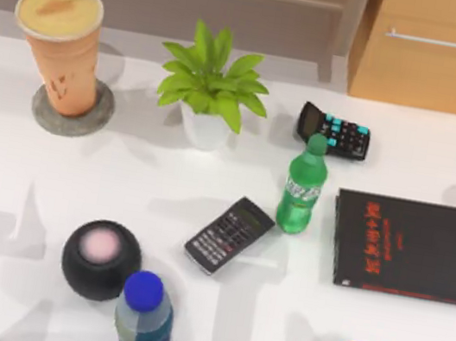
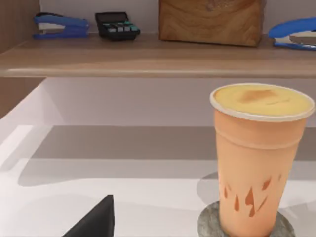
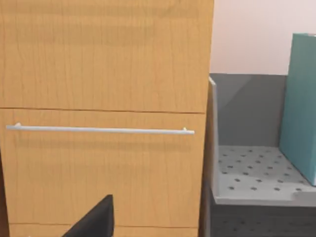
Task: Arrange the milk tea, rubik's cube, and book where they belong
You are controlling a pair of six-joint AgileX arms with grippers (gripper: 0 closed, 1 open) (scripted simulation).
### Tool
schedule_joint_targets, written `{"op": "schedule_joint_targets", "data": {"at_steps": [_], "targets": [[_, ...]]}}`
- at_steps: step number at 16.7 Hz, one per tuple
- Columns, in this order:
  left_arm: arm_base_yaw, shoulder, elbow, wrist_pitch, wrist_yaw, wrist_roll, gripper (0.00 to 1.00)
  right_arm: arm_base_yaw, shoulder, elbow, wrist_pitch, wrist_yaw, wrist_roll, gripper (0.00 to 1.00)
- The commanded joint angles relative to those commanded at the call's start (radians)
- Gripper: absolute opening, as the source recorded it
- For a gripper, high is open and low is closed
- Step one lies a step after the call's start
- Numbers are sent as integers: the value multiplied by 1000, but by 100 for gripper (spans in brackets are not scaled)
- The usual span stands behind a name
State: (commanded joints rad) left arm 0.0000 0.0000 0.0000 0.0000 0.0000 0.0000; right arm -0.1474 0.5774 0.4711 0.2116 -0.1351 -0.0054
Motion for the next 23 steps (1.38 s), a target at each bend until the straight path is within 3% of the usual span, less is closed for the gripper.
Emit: {"op": "schedule_joint_targets", "data": {"at_steps": [12,16,23], "targets": [[0,0,0,0,0,0,100,-257,1235,785,315,-241,-12,100],[0,0,0,0,0,0,100,-300,1414,925,377,-282,-6,100],[0,0,0,0,0,0,100,-302,1441,948,385,-287,-5,100]]}}
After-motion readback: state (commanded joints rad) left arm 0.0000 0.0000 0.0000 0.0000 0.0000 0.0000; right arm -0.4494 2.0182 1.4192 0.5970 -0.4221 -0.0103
